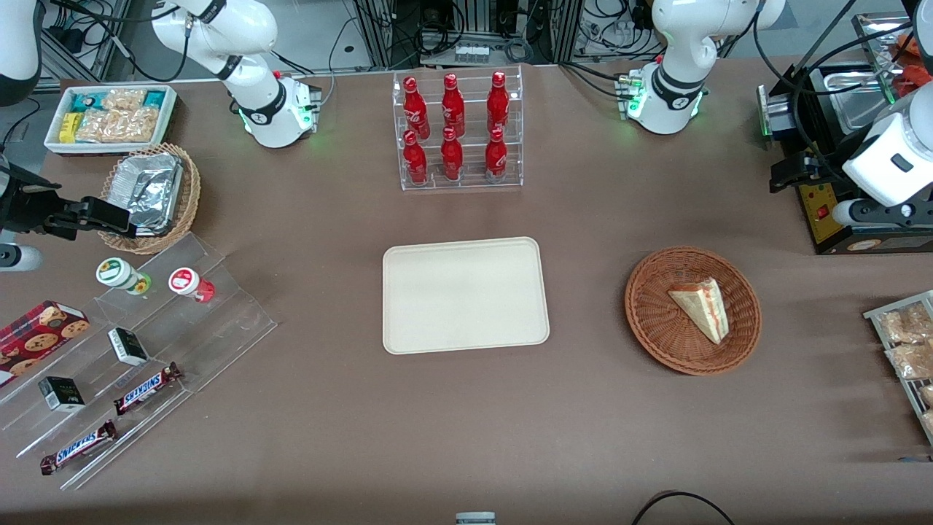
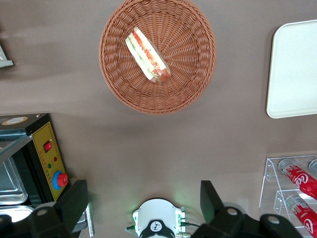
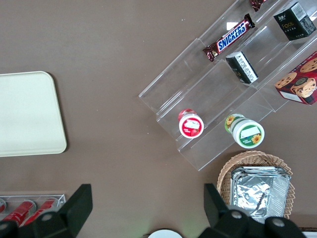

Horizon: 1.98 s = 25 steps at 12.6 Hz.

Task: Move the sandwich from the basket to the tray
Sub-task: 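Move the left gripper over the wicker basket above the wrapped sandwich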

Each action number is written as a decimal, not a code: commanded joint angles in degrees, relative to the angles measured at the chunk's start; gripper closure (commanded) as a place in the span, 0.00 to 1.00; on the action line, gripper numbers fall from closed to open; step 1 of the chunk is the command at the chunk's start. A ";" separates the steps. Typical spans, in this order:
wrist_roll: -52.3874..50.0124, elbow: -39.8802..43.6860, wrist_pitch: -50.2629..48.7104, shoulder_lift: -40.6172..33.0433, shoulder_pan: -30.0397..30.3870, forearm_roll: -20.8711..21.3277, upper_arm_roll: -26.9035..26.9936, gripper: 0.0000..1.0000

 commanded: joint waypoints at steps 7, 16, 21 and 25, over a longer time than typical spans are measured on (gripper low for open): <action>-1.23 -1.22 5.24 3.33 0.61 -0.46 -0.53 0.00; -1.32 -5.08 17.09 11.77 0.26 -0.02 -0.44 0.00; -3.51 -10.44 25.79 12.03 0.34 -0.02 -0.44 0.00; -9.29 -13.00 30.56 13.44 0.43 -0.02 -0.44 0.00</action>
